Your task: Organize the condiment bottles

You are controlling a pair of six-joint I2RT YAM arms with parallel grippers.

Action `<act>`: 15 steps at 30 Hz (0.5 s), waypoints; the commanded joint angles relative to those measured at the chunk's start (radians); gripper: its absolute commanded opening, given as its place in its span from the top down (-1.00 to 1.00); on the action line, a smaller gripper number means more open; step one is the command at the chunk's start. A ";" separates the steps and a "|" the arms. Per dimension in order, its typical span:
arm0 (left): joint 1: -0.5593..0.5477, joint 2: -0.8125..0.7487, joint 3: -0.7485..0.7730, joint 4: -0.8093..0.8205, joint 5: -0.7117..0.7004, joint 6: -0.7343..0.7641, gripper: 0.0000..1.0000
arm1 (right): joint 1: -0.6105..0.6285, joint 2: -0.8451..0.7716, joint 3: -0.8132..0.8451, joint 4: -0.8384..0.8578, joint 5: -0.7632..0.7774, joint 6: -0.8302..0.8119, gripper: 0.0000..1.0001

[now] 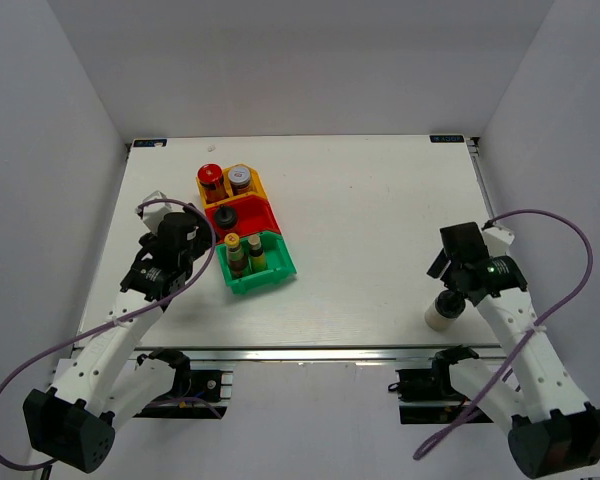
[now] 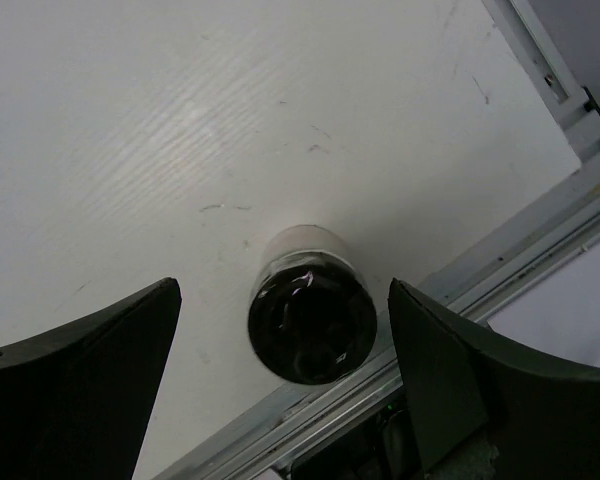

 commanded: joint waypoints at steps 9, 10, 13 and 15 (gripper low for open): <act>-0.004 -0.020 0.011 0.035 -0.005 0.014 -0.96 | -0.188 0.057 -0.114 0.079 -0.242 -0.108 -0.79; -0.004 -0.019 0.009 0.038 -0.002 0.015 -0.96 | -0.187 0.042 -0.125 0.091 -0.290 -0.114 -0.79; -0.004 -0.010 0.009 0.041 0.004 0.014 -0.96 | -0.187 0.025 -0.169 0.076 -0.302 -0.106 -0.79; -0.004 -0.003 0.009 0.046 0.007 0.012 -0.96 | -0.188 0.034 -0.197 0.068 -0.301 -0.097 -0.79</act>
